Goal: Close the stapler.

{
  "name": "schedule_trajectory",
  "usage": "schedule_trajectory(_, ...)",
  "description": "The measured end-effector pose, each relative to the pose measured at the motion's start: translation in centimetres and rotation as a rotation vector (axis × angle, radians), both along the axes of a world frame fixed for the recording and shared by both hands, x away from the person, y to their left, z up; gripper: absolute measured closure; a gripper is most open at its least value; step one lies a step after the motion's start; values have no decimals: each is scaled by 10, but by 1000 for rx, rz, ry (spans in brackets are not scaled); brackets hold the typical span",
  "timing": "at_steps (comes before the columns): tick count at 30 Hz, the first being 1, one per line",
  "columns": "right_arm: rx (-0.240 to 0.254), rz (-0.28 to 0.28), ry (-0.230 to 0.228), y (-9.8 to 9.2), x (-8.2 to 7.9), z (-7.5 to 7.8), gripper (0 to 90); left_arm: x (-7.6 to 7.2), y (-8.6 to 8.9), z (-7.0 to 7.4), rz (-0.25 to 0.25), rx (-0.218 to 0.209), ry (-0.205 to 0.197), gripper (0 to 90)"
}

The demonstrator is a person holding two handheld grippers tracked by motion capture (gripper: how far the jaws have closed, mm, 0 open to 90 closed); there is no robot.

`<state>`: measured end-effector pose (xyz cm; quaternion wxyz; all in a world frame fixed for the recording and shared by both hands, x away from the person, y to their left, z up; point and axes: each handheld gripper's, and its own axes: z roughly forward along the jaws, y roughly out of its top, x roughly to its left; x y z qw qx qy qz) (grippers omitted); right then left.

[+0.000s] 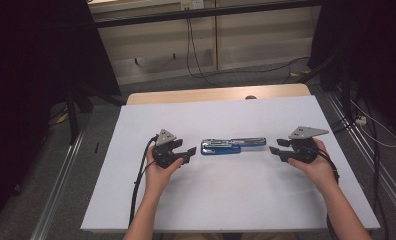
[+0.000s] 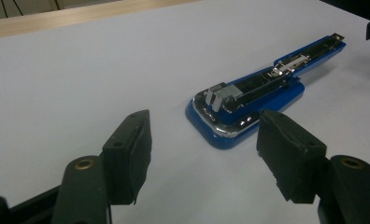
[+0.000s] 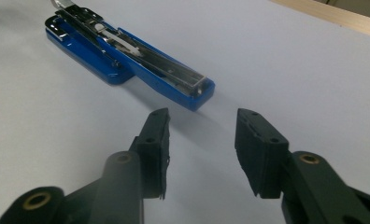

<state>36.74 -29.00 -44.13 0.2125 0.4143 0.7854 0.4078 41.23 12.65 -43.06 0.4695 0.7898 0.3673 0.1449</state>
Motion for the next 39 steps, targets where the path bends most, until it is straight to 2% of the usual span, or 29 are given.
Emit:
schedule_trajectory(4, 7, -2, 2, -1, -1, -1, 706, 2, -6, 0, -19, 27, -11, 481)
schedule_trajectory(6, -2, -5, 3, 0, -1, -1, 760, 2, -7, 0, -18, 27, -9, 524)
schedule_trajectory(10, -26, -8, 4, 3, 2, -3, 848, 5, -8, -3, -11, 27, 7, 668)
schedule_trajectory(15, -51, -7, 3, 9, 8, -8, 900, 10, -9, -9, -8, 34, 34, 773)
schedule_trajectory(18, -68, -21, 10, 11, 12, -11, 900, 13, -10, -14, -15, 59, 45, 833)
schedule_trajectory(21, -88, -36, 9, 14, 14, -13, 900, 15, -13, -19, -19, 70, 52, 869)
schedule_trajectory(24, -93, -53, -20, 15, 15, -13, 900, 17, -16, -23, -22, 72, 61, 895)
schedule_trajectory(27, -98, -64, -23, 17, 16, -13, 900, 17, -19, -27, -30, 86, 63, 900)
schedule_trajectory(31, -106, -71, -20, 18, 18, -16, 900, 18, -21, -29, -28, 83, 72, 900)
schedule_trajectory(34, -114, -68, -17, 18, 19, -16, 900, 19, -25, -28, -40, 114, 75, 900)
schedule_trajectory(39, -123, -48, -3, 20, 21, -18, 900, 22, -33, -23, -53, 121, 75, 900)
